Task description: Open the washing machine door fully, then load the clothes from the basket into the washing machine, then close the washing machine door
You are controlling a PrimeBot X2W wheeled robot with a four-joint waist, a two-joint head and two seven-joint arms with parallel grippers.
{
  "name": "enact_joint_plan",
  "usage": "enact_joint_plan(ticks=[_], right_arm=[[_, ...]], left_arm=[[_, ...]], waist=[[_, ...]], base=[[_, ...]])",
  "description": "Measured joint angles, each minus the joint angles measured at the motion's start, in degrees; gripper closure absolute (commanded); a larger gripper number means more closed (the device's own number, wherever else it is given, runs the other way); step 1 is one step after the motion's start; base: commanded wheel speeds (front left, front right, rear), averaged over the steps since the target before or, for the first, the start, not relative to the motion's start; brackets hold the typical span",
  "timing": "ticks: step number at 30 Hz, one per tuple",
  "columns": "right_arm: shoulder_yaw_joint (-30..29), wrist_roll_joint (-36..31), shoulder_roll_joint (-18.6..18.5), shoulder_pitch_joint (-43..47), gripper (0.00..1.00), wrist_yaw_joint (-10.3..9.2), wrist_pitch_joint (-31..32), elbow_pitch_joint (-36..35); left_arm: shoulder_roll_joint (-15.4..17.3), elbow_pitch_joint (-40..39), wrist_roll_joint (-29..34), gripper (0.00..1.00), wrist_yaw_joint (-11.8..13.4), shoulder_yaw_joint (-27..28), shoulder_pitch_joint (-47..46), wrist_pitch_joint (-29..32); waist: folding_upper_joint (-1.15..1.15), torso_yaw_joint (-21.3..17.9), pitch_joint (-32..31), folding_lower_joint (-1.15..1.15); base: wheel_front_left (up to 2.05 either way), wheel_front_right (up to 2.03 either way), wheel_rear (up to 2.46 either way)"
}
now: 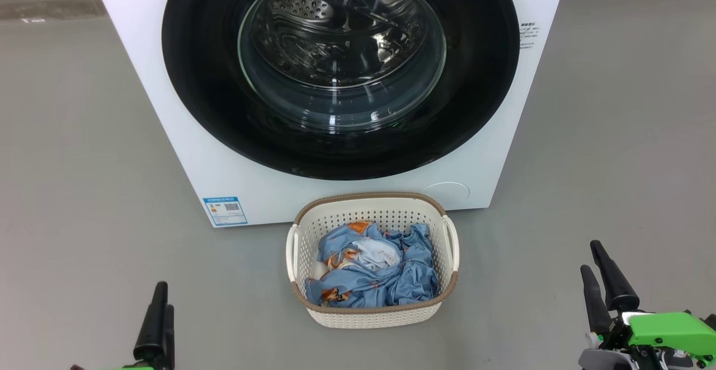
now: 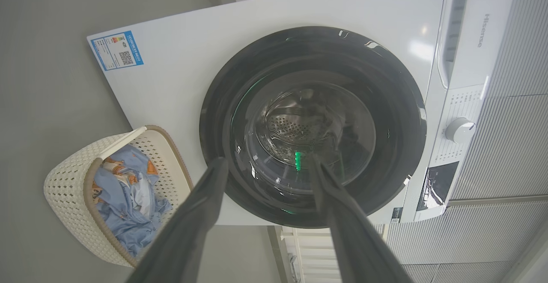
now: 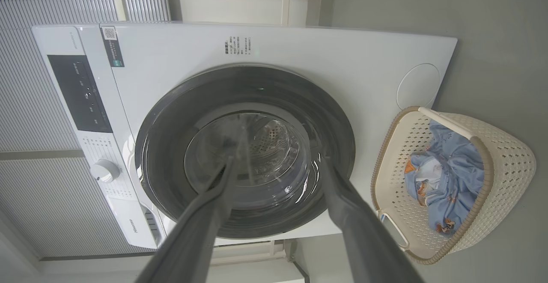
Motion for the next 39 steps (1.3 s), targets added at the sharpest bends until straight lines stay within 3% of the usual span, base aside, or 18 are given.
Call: enact_joint_plan(ticks=[12, 39], right_arm=[[2.9, -4.2, -1.3, -0.7, 0.00, 0.00, -2.3, -0.7], [6.9, -24.6, -2.6, -2.7, 0.00, 0.00, -7.0, -1.0]], left_arm=[[0.6, -0.3, 4.4, 0.00, 0.0, -1.6, -0.7, -2.0], [0.7, -0.8, 26.1, 0.00, -0.1, -2.6, -2.6, -6.7]], waist=[[0.00, 0.0, 0.1, 0.00], [0.00, 0.1, 0.0, 0.00]], base=[[0.00, 0.00, 0.00], [0.00, 0.00, 0.00]])
